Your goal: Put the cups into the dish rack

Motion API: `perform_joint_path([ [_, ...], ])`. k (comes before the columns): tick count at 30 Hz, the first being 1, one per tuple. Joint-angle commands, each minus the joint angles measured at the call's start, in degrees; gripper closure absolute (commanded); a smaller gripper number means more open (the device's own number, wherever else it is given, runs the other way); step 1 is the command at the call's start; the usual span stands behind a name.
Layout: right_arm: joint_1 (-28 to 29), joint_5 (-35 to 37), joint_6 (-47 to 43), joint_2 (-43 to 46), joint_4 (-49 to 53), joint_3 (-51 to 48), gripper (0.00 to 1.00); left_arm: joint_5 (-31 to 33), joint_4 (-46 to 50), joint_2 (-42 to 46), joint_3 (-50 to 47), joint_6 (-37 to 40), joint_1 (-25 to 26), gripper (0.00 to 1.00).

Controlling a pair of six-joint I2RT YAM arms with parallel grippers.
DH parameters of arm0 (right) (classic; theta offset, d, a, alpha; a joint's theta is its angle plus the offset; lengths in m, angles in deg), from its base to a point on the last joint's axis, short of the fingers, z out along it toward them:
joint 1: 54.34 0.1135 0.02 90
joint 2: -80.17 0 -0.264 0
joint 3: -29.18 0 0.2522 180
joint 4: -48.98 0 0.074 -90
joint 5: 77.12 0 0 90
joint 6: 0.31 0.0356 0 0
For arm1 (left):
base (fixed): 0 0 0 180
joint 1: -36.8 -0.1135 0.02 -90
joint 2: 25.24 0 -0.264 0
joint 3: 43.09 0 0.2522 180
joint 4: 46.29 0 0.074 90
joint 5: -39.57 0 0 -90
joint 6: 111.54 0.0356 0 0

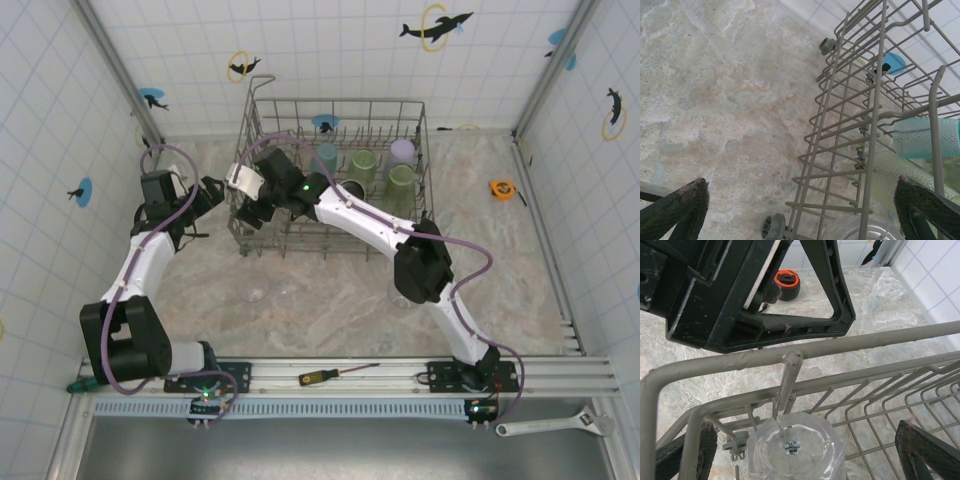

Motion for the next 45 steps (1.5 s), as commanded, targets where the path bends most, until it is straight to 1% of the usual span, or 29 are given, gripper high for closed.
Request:
perform_joint_path([
  [1,-0.43,2.98,-1.52,-3.48,4.26,0.59,0.08,-1.23,-1.01,0.49,-0.42,-0.57,-0.49,0.03],
  [5,-0.33,1.38,-0.54,-0.42,0.85,-3.31,0.10,-1.38,-1.01,0.53,-0.42,-0.60,-0.47,0.03],
  [13,-0.76,-3.03,3.25,13.06,-14.18,-19.51,0.09,-1.56,-1.01,0.61,-0.42,-0.68,-0.49,0.03],
  [16,-0.95,-2.80,3.70,16.01,-17.73,-23.41,0.07,-1.66,-1.10,0.62,-0.45,-0.76,-0.44,0.03],
  [20,-1.02,-1.20,1.74,15.22,-16.11,-22.24,0.07,-1.76,-1.19,0.76,-0.55,-0.73,-0.49,0.03],
  [27,-1.92,-0.81,-0.19,8.13,-8.94,-12.65,0.08,-1.69,-1.24,0.93,-0.59,-0.74,-0.48,0.03],
  [32,-2.07,-1.08,-0.94,4.86,-7.07,-8.98,0.08,-1.57,-1.18,0.97,-0.57,-0.73,-0.49,0.03],
  [45,-2.36,-4.00,-1.71,3.98,-7.30,-10.93,0.10,-2.09,-1.32,1.05,-0.59,-0.81,-0.49,0.03],
])
